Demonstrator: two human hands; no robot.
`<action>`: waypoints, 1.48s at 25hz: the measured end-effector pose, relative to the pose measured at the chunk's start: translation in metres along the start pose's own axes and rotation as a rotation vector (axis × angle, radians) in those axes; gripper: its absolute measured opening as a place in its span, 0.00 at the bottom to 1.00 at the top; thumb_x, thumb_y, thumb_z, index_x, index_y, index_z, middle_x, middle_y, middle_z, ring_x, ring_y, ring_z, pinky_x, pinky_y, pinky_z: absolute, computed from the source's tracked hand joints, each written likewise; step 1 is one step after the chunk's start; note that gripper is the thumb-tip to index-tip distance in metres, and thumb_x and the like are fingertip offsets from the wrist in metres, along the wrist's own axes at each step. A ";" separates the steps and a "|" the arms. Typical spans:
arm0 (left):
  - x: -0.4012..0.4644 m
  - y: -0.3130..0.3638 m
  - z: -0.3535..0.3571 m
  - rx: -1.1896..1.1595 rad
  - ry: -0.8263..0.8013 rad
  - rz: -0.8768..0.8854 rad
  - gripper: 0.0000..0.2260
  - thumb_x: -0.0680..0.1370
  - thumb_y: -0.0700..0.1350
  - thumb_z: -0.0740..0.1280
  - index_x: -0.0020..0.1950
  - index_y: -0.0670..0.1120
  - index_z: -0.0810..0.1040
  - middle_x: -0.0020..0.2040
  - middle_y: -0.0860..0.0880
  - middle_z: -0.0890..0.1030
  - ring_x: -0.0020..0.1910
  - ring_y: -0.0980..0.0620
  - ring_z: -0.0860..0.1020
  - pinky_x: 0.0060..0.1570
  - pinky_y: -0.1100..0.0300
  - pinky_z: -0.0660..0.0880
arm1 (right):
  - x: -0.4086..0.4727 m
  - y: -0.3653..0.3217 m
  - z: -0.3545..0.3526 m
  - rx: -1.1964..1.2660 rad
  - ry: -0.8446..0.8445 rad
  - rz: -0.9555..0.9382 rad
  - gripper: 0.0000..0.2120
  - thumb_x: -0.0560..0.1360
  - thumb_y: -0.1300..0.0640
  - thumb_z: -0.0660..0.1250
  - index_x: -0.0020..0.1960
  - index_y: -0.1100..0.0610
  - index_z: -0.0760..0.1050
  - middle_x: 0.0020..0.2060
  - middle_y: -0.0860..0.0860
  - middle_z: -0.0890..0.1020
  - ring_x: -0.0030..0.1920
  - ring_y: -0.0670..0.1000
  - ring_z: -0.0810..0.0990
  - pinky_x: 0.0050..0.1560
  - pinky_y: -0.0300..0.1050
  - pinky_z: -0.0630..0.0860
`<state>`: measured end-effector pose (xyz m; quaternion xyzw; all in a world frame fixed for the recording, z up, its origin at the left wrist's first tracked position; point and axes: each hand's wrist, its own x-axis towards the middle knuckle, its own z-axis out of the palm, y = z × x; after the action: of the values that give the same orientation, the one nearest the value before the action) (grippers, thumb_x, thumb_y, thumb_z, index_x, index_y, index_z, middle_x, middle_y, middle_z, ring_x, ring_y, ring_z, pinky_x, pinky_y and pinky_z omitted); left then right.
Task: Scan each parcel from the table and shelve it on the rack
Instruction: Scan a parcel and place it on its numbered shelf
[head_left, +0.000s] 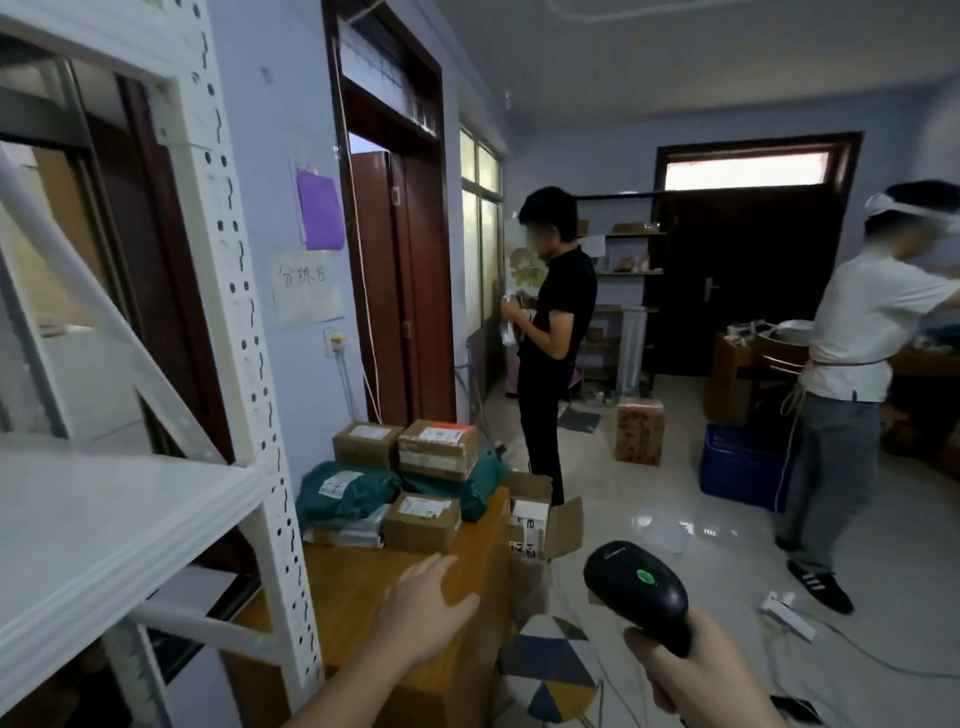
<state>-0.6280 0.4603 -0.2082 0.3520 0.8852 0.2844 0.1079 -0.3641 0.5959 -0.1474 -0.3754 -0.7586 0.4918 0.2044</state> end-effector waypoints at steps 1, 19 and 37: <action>0.020 0.003 0.001 0.027 0.022 0.007 0.32 0.79 0.66 0.65 0.82 0.58 0.63 0.83 0.55 0.62 0.81 0.50 0.61 0.79 0.47 0.62 | 0.022 -0.005 0.000 0.013 -0.013 0.011 0.08 0.73 0.62 0.73 0.49 0.53 0.78 0.38 0.52 0.82 0.41 0.53 0.81 0.45 0.45 0.76; 0.342 -0.022 0.033 -0.010 0.083 -0.196 0.30 0.79 0.60 0.67 0.80 0.55 0.67 0.77 0.54 0.71 0.73 0.51 0.71 0.71 0.52 0.71 | 0.405 -0.027 0.065 -0.039 -0.297 -0.122 0.06 0.74 0.62 0.69 0.49 0.54 0.77 0.29 0.52 0.79 0.28 0.50 0.79 0.33 0.47 0.77; 0.616 -0.077 0.116 -1.267 0.295 -1.005 0.47 0.71 0.63 0.77 0.82 0.48 0.59 0.78 0.42 0.68 0.77 0.39 0.66 0.77 0.42 0.65 | 0.681 -0.014 0.129 -0.144 -0.438 0.070 0.03 0.74 0.62 0.70 0.46 0.58 0.77 0.23 0.55 0.80 0.23 0.49 0.79 0.29 0.44 0.75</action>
<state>-1.0747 0.8861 -0.3413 -0.2549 0.6139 0.6914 0.2832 -0.8888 1.0415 -0.2312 -0.2997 -0.8045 0.5127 -0.0095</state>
